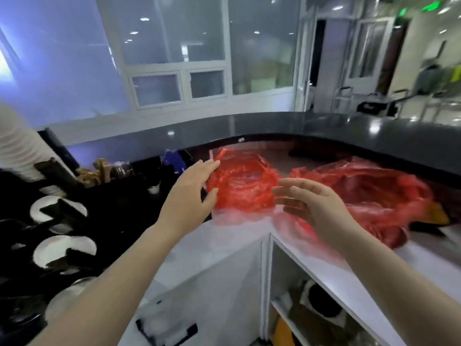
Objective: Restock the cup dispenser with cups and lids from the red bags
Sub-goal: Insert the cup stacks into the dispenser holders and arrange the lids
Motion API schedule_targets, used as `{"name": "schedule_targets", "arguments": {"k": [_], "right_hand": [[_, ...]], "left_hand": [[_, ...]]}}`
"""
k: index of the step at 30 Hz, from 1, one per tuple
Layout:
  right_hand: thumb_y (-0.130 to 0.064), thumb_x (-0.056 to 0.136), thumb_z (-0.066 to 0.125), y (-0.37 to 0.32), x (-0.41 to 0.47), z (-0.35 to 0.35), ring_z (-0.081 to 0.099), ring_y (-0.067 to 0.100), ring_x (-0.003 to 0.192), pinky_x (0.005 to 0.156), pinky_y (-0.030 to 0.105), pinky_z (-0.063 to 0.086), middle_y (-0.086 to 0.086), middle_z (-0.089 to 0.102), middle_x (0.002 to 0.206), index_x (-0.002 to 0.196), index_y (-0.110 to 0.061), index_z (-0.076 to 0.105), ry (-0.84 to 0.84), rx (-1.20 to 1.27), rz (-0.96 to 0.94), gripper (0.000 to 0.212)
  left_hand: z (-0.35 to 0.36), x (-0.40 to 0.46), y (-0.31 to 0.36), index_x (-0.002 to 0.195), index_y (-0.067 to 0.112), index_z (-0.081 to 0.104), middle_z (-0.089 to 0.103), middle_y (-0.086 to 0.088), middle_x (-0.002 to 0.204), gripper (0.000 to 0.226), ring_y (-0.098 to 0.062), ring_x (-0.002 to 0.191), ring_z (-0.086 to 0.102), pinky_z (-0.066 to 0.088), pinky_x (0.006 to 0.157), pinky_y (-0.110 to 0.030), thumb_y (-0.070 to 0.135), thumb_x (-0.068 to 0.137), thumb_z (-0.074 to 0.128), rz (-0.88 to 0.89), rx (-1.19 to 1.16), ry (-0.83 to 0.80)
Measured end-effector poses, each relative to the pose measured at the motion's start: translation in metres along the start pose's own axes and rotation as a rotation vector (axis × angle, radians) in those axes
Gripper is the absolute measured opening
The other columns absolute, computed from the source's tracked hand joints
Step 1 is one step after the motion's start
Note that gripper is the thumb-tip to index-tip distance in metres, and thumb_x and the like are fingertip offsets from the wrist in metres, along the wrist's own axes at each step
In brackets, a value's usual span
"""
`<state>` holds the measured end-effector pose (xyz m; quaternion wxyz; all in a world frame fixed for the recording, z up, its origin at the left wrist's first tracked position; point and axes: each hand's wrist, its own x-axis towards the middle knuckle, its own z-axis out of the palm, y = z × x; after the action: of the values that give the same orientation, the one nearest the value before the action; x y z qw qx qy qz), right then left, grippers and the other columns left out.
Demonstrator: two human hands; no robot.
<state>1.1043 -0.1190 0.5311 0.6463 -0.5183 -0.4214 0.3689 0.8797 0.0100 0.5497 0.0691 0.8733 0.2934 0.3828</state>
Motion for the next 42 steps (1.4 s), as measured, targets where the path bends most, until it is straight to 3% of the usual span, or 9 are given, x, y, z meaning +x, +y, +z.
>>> {"name": "schedule_targets", "arguments": {"k": [7, 12, 17, 20, 23, 28, 31, 34, 42], "right_hand": [[-0.003, 0.091, 0.059, -0.005, 0.008, -0.142, 0.071, 0.017, 0.078, 0.062, 0.021, 0.054, 0.003, 0.076, 0.091, 0.099, -0.016, 0.071, 0.298, -0.25, -0.066, 0.019], [0.001, 0.086, 0.065, 0.007, 0.025, -0.239, 0.07, 0.011, 0.07, 0.059, 0.019, 0.054, 0.001, 0.076, 0.083, 0.088, -0.021, 0.072, 0.456, -0.479, -0.058, 0.023], [-0.009, 0.082, 0.07, 0.028, 0.047, -0.297, 0.065, -0.002, 0.08, 0.065, 0.001, 0.043, -0.016, 0.07, 0.082, 0.088, -0.029, 0.07, 0.509, -0.947, -0.009, 0.021], [-0.01, 0.089, 0.063, 0.04, 0.054, -0.305, 0.063, 0.001, 0.084, 0.073, 0.008, 0.046, -0.014, 0.07, 0.09, 0.095, -0.025, 0.072, 0.373, -1.1, -0.057, 0.019], [-0.018, 0.096, 0.052, 0.055, 0.059, -0.303, 0.062, 0.006, 0.096, 0.079, 0.012, 0.044, -0.012, 0.069, 0.106, 0.112, -0.026, 0.066, 0.138, -1.219, 0.007, 0.023], [-0.022, 0.1, 0.041, 0.079, 0.055, -0.301, 0.065, 0.027, 0.09, 0.075, 0.04, 0.05, 0.004, 0.07, 0.099, 0.127, -0.028, 0.055, 0.124, -1.513, 0.176, 0.032], [-0.028, 0.099, 0.041, 0.083, 0.05, -0.303, 0.064, 0.028, 0.09, 0.072, 0.04, 0.05, 0.005, 0.069, 0.098, 0.127, -0.03, 0.052, 0.028, -1.643, 0.285, 0.031], [-0.033, 0.095, 0.046, 0.089, 0.047, -0.298, 0.062, 0.026, 0.097, 0.074, 0.038, 0.049, 0.0, 0.065, 0.108, 0.126, -0.028, 0.05, -0.085, -1.706, 0.359, 0.031], [-0.045, 0.083, 0.066, 0.102, 0.059, -0.295, 0.048, 0.018, 0.115, 0.079, 0.036, 0.052, -0.008, 0.044, 0.139, 0.133, -0.031, 0.047, -0.151, -1.717, 0.178, 0.055]], "left_hand": [[0.119, 0.07, 0.063, 0.126, 0.013, 0.06, 0.058, 0.0, 0.129, 0.044, -0.015, 0.125, 0.049, 0.03, 0.105, -0.014, -0.002, 0.085, 0.059, 0.049, -0.22, 0.036], [0.205, 0.108, 0.102, 0.109, 0.013, 0.069, 0.064, 0.007, 0.108, 0.036, -0.002, 0.1, 0.056, 0.036, 0.092, -0.005, -0.008, 0.083, 0.057, 0.107, -0.329, -0.002], [0.286, 0.121, 0.118, 0.099, 0.018, 0.072, 0.066, 0.011, 0.089, 0.038, -0.01, 0.086, 0.064, 0.049, 0.086, -0.028, -0.01, 0.08, 0.055, 0.026, -0.424, -0.156], [0.325, 0.12, 0.117, 0.104, 0.017, 0.071, 0.069, 0.006, 0.1, 0.042, -0.014, 0.095, 0.065, 0.048, 0.092, -0.029, -0.011, 0.079, 0.052, -0.051, -0.457, -0.331], [0.354, 0.119, 0.109, 0.106, 0.023, 0.071, 0.07, 0.012, 0.101, 0.043, -0.004, 0.096, 0.064, 0.044, 0.088, -0.013, -0.008, 0.08, 0.053, -0.086, -0.441, -0.474], [0.383, 0.121, 0.097, 0.11, 0.03, 0.068, 0.069, 0.012, 0.095, 0.038, -0.005, 0.088, 0.065, 0.046, 0.083, -0.019, 0.011, 0.078, 0.073, -0.063, -0.42, -0.707], [0.396, 0.124, 0.093, 0.112, 0.033, 0.066, 0.067, 0.014, 0.093, 0.042, -0.003, 0.086, 0.062, 0.044, 0.08, -0.016, 0.021, 0.073, 0.078, -0.007, -0.381, -0.718], [0.409, 0.128, 0.089, 0.122, 0.028, 0.059, 0.058, 0.01, 0.113, 0.056, -0.01, 0.103, 0.057, 0.041, 0.089, -0.019, 0.025, 0.07, 0.08, 0.079, -0.326, -0.734], [0.438, 0.125, 0.079, 0.145, 0.023, 0.03, 0.044, -0.006, 0.141, 0.086, -0.029, 0.123, 0.05, 0.042, 0.101, -0.037, 0.033, 0.072, 0.074, 0.056, -0.056, -0.937]]}}
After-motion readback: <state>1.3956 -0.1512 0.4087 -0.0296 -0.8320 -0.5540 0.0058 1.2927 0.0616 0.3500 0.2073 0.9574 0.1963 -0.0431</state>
